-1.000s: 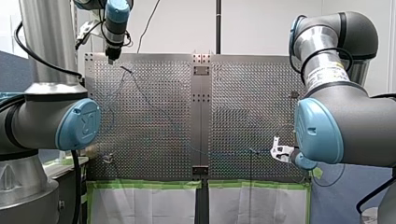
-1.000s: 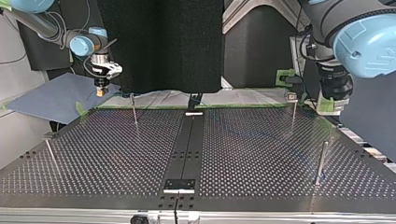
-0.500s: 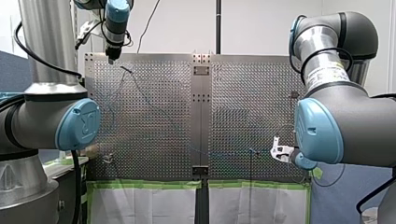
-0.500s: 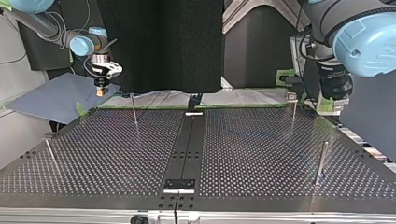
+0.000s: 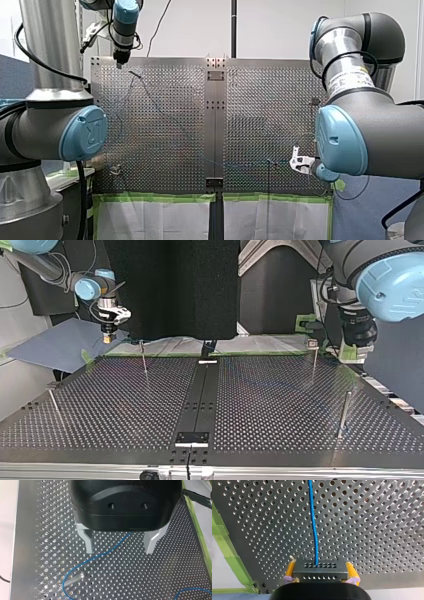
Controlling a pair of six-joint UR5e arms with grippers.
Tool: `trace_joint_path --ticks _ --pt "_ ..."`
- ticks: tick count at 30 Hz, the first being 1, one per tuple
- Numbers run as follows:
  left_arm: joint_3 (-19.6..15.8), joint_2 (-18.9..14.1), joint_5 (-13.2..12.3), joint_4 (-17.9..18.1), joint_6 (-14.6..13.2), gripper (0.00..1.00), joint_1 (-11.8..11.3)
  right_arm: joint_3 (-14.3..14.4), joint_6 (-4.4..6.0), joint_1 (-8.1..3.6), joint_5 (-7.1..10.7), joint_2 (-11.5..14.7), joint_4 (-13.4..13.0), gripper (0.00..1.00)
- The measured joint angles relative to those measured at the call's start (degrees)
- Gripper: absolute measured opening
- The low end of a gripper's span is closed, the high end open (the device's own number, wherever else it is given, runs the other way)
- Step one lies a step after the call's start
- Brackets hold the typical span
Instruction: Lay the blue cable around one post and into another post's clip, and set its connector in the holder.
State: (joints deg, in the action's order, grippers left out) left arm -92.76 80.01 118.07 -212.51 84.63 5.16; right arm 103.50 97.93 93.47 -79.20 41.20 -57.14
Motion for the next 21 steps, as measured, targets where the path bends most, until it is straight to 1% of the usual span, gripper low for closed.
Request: trace_joint_path --ticks 4,10,17,21 --pt "-0.05 -0.23 -0.45 0.18 0.11 0.98 0.14 0.01 -0.01 0.0 -0.01 0.0 0.0 0.0" --pt "-1.87 -2.32 -2.95 2.37 1.51 0.98 0.65 0.0 -0.04 0.05 -0.06 -0.01 0.06 0.0" --pt "-5.54 -5.82 -6.69 6.09 5.0 0.98 2.84 0.01 -0.07 0.25 -0.08 -0.01 0.08 0.0" --pt "-7.4 -5.43 -8.55 7.95 6.86 0.98 4.57 0.01 -0.08 0.32 -0.08 -0.01 0.09 0.0"
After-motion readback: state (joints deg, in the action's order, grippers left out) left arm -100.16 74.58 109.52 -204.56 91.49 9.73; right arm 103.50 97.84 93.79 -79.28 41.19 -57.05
